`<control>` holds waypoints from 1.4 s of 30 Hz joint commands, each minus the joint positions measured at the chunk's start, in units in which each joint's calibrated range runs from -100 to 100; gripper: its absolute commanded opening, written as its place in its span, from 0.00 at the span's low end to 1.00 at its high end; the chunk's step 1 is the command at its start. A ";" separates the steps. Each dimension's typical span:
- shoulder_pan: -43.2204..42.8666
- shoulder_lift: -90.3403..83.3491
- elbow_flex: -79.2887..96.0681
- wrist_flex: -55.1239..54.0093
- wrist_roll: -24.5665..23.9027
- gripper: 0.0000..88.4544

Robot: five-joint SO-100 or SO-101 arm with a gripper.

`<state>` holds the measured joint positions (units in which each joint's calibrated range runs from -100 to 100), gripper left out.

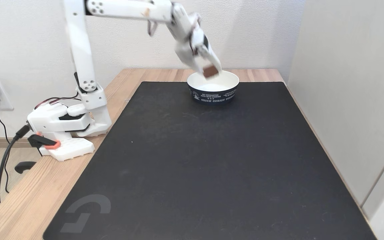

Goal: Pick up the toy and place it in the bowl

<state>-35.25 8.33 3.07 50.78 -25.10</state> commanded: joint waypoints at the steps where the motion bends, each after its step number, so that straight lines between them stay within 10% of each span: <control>1: -1.26 1.80 -2.30 -3.36 0.20 0.21; 18: 0.58 -18.12 1.84 -2.60 6.62 0.05; 28: 27.34 -62.22 57.27 -10.56 20.82 0.05; 42: 36.71 -108.24 96.21 1.04 22.28 0.05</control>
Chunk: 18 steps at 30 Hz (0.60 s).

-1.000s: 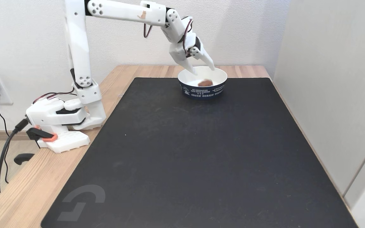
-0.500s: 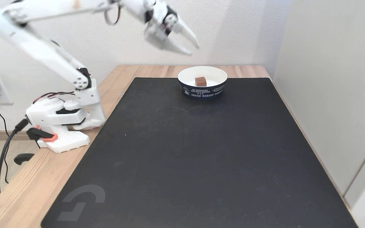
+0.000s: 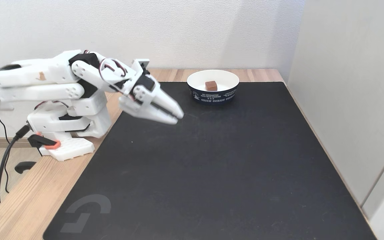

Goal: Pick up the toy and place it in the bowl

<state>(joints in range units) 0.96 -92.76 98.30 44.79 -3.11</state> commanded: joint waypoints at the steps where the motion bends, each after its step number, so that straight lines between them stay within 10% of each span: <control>1: 0.51 -6.99 1.16 8.05 0.30 0.05; 18: -0.25 -6.58 1.16 8.56 -0.07 0.05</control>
